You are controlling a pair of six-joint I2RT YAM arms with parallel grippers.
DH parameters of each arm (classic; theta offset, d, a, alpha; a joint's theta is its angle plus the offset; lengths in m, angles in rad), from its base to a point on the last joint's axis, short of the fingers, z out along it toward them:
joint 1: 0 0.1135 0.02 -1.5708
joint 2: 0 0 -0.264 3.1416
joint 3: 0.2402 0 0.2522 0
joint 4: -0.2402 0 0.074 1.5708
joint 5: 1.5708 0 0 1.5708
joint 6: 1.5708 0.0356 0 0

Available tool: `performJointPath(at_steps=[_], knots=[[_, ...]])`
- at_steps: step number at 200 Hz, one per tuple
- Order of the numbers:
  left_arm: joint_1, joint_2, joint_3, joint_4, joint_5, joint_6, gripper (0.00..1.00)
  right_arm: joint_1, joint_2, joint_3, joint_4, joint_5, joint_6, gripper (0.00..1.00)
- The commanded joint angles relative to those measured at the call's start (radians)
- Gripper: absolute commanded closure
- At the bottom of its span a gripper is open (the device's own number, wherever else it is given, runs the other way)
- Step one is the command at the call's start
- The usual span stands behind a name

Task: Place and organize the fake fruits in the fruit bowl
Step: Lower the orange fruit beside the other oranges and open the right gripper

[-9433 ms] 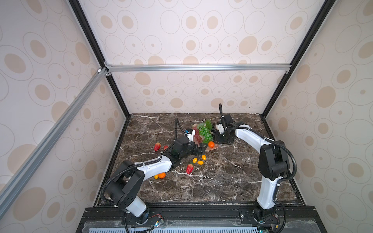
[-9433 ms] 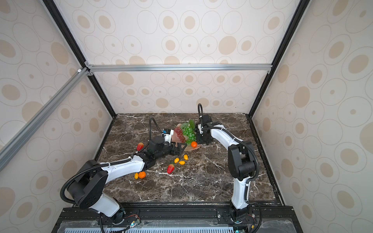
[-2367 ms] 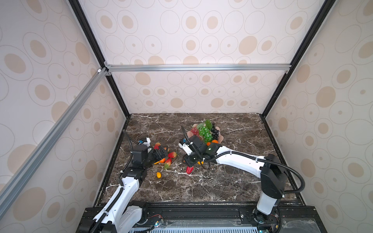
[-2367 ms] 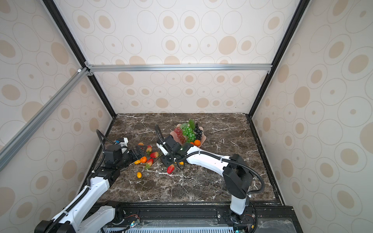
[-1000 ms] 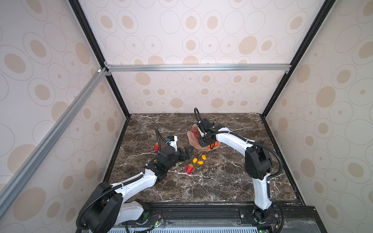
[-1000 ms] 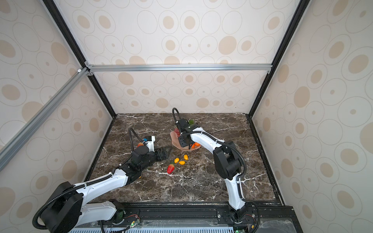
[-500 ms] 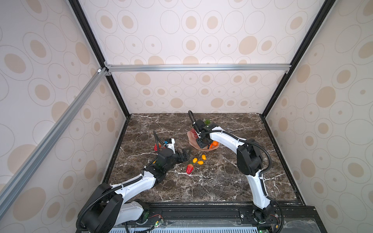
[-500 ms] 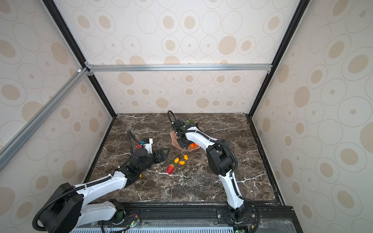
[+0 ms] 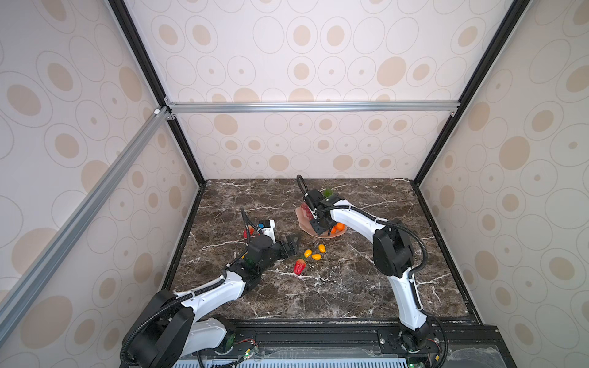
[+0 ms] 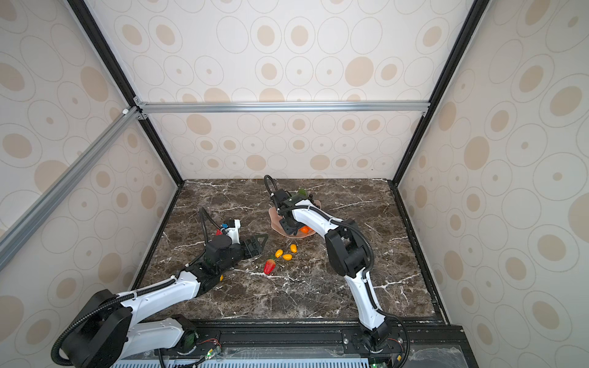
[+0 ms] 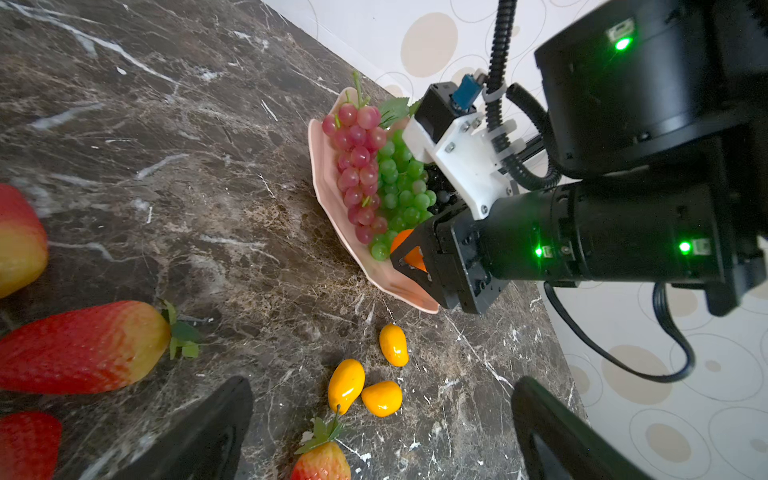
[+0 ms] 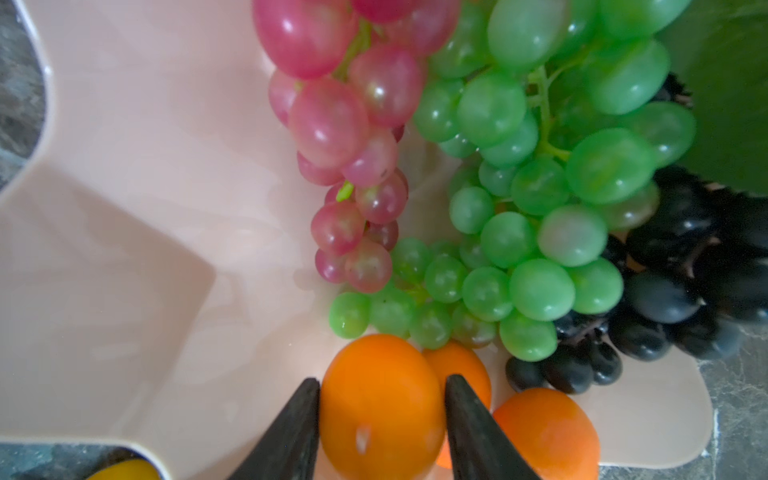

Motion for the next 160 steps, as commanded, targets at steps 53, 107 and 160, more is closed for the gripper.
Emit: performJointPath(at_steps=[53, 107, 160], knots=[[0.016, -0.037, 0.003, 0.02, -0.002, -0.009, 0.02, 0.005, -0.043, 0.022, -0.012, -0.006, -0.004, 0.38], [0.055, -0.098, 0.012, -0.044, -0.012, 0.023, 0.02, 0.005, -0.144, -0.02, 0.025, -0.017, 0.021, 0.35], [0.076, -0.172, 0.135, -0.376, -0.13, 0.148, 0.02, 0.013, -0.333, -0.241, 0.229, -0.13, 0.129, 0.37]])
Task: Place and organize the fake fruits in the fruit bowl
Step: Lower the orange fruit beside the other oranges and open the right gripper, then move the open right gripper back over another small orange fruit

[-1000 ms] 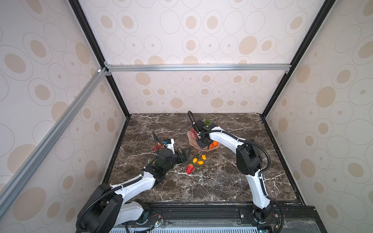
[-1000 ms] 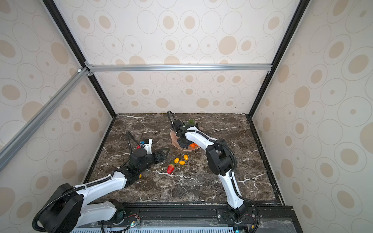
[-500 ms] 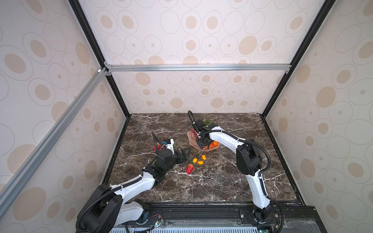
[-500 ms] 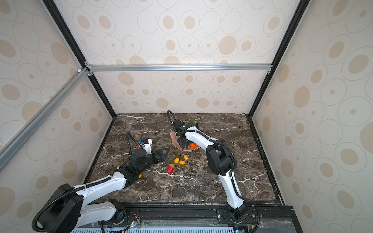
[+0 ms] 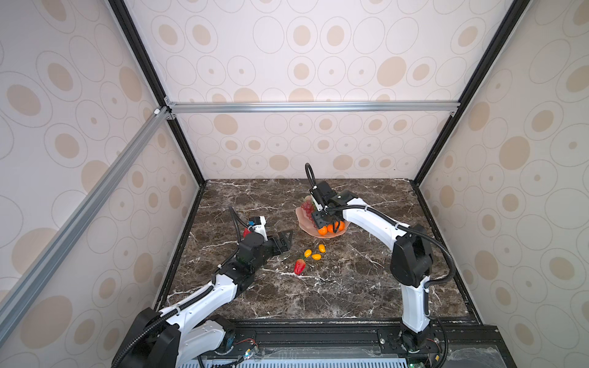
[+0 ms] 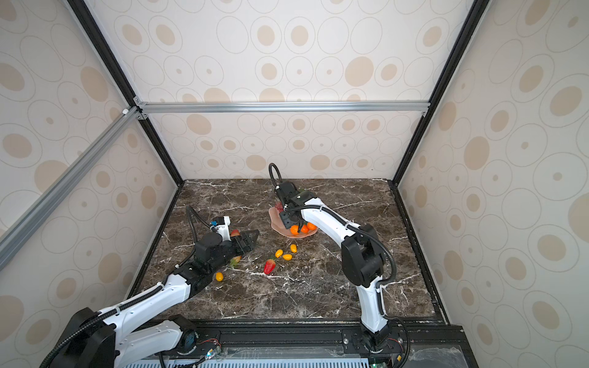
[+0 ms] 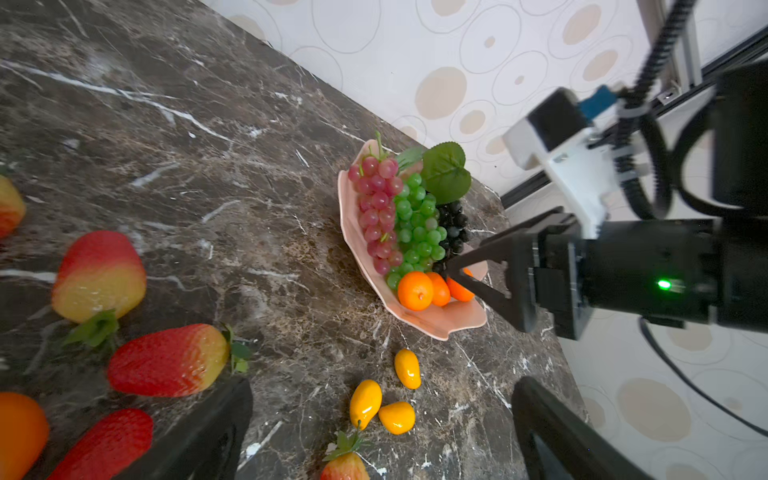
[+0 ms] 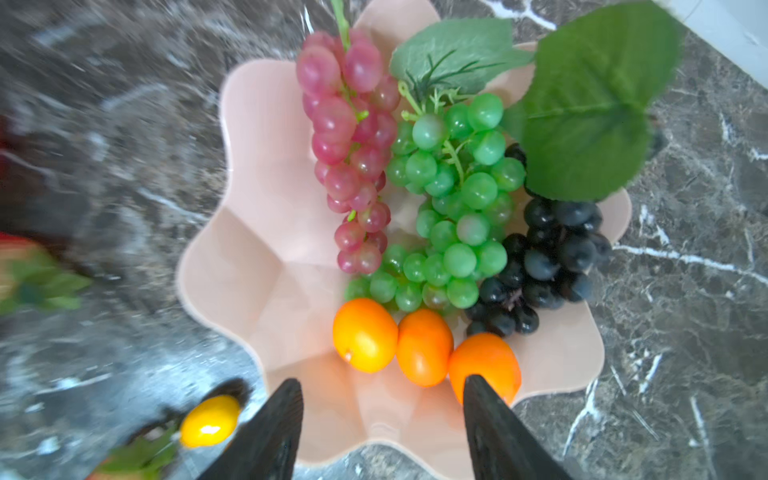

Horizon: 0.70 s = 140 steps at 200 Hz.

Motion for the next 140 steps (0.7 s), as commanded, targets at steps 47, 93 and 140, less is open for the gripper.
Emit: performJointPath(at_steps=[47, 93, 140], knots=[[0.073, -0.1, 0.141, -0.412, -0.146, 0.131, 0.02, 0.067, -0.216, -0.3, 0.309, -0.158, 0.168, 0.41], [0.217, -0.171, 0.126, -0.488, -0.079, 0.125, 0.02, 0.202, -0.17, -0.278, 0.347, -0.203, 0.143, 0.42], [0.394, -0.223, 0.109, -0.51, 0.054, 0.131, 0.02, 0.307, 0.017, -0.072, 0.255, -0.242, 0.09, 0.44]])
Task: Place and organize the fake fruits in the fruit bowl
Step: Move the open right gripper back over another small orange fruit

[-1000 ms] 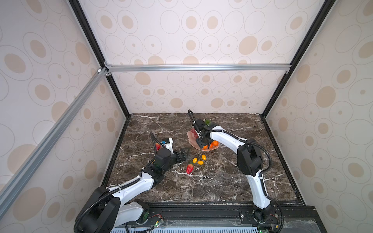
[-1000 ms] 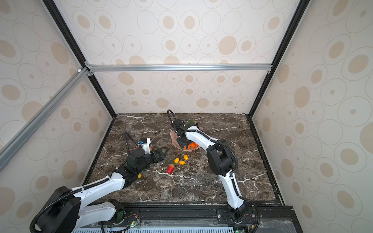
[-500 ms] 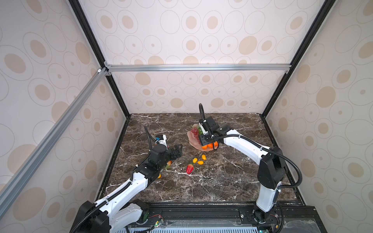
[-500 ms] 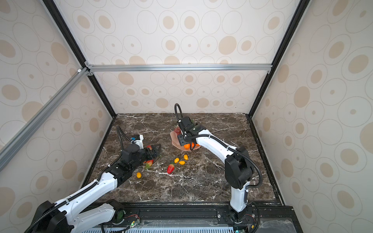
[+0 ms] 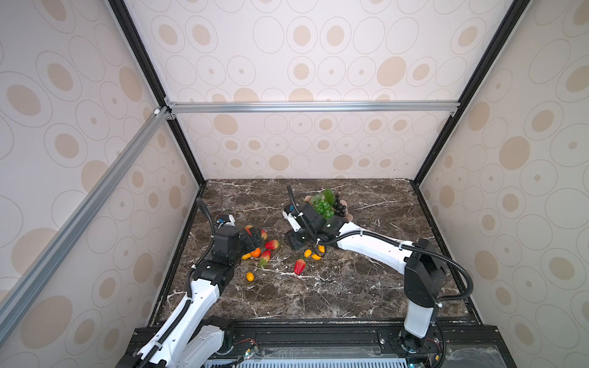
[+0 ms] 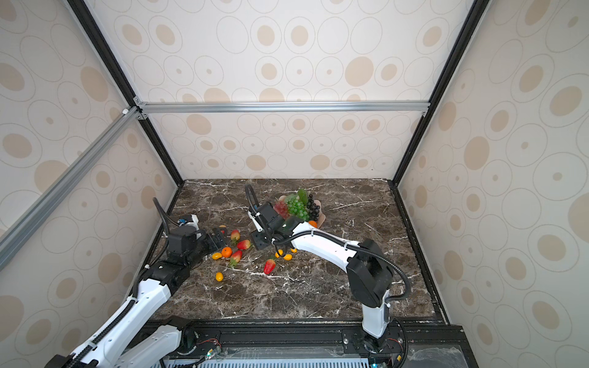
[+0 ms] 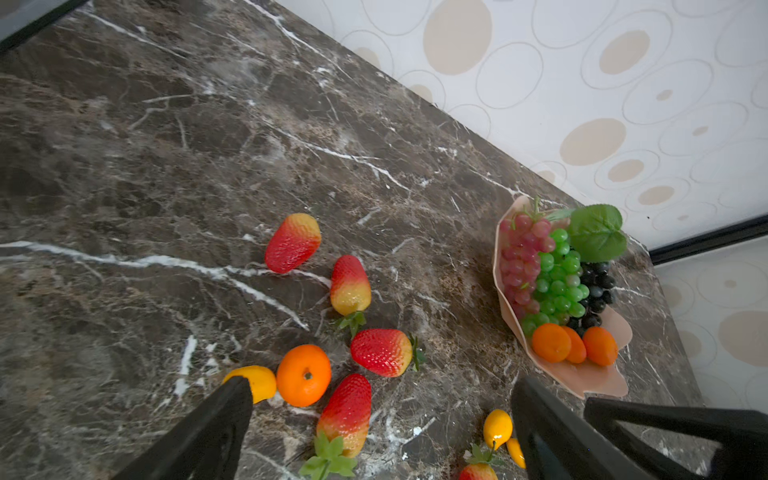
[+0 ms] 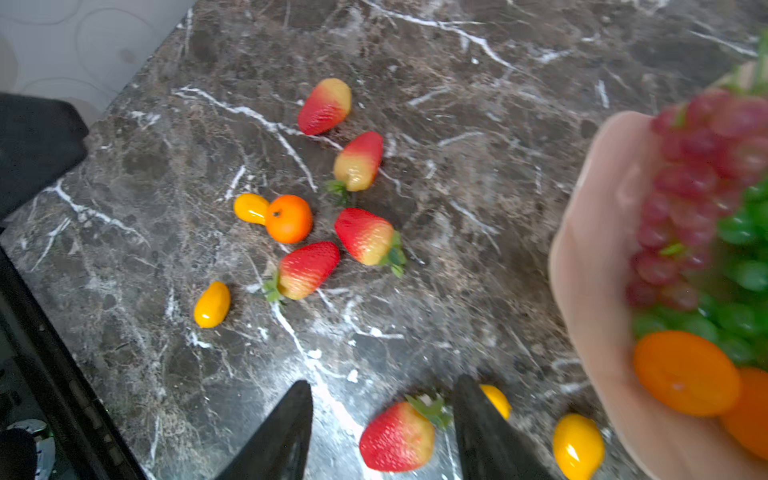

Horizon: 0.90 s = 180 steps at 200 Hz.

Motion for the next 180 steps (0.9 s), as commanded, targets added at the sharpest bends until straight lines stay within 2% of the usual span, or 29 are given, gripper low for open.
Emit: performJointPath(at_steps=[1, 44, 90, 138, 180], knots=[[0.073, -0.03, 0.004, -0.042, 0.085, 0.019, 0.02, 0.037, 0.101, 0.103, -0.059, -0.024, -0.035, 0.44], [0.217, -0.073, -0.019, -0.051, 0.185, 0.02, 0.02, 0.076, 0.255, 0.281, -0.111, -0.066, -0.046, 0.44], [0.328, -0.084, -0.03, -0.05, 0.278, 0.032, 0.02, 0.102, 0.399, 0.443, -0.148, -0.096, -0.055, 0.44], [0.387, -0.088, -0.023, -0.055, 0.317, 0.048, 0.02, 0.114, 0.529, 0.595, -0.196, -0.095, -0.074, 0.44], [0.402, -0.097, -0.031, -0.061, 0.324, 0.056, 0.02, 0.115, 0.621, 0.705, -0.246, -0.069, -0.093, 0.44]])
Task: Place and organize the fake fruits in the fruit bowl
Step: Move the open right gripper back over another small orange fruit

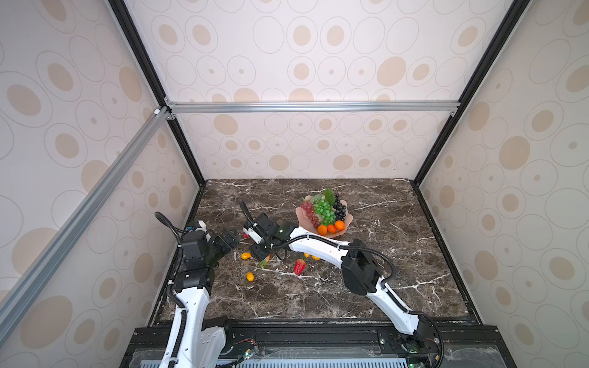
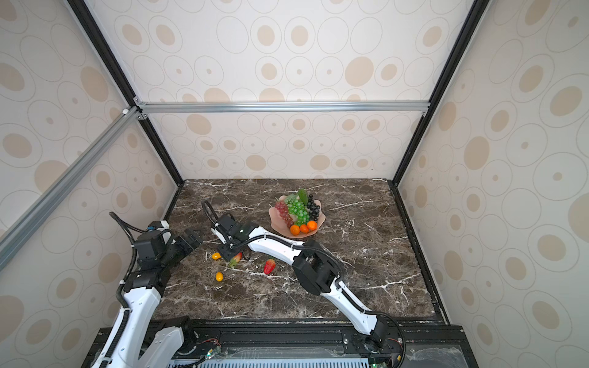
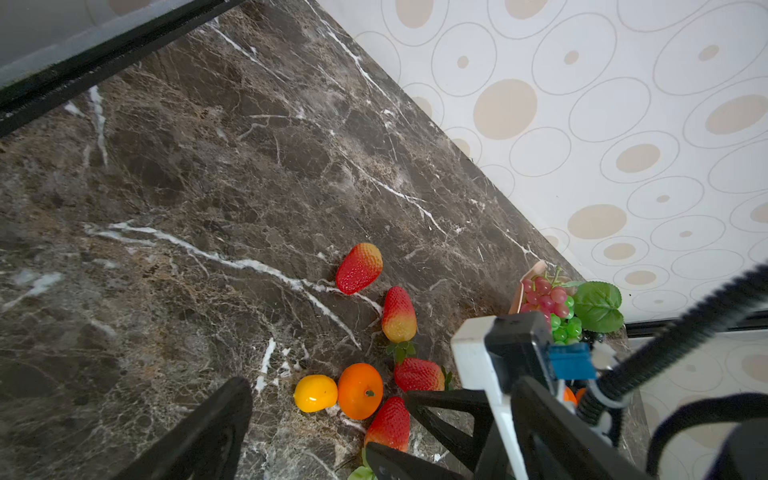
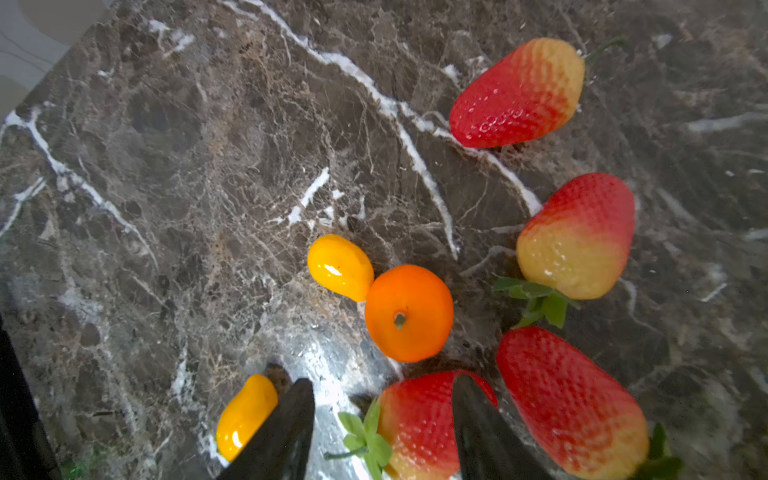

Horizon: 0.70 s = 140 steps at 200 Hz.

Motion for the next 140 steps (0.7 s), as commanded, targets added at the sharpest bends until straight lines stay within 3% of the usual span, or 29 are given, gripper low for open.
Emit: performJointPath(at_steps=[1, 75, 140], knots=[[0.014, -0.018, 0.002, -0.02, 0.02, 0.029, 0.02, 0.006, 0.051, 0.063, -0.061, 0.02, -0.025, 0.44], [0.026, -0.014, -0.002, -0.015, 0.031, 0.036, 0.02, 0.006, 0.185, 0.287, -0.152, 0.055, -0.049, 0.41], [0.032, -0.014, -0.012, -0.005, 0.04, 0.031, 0.02, 0.004, 0.229, 0.33, -0.17, 0.058, -0.06, 0.39]])
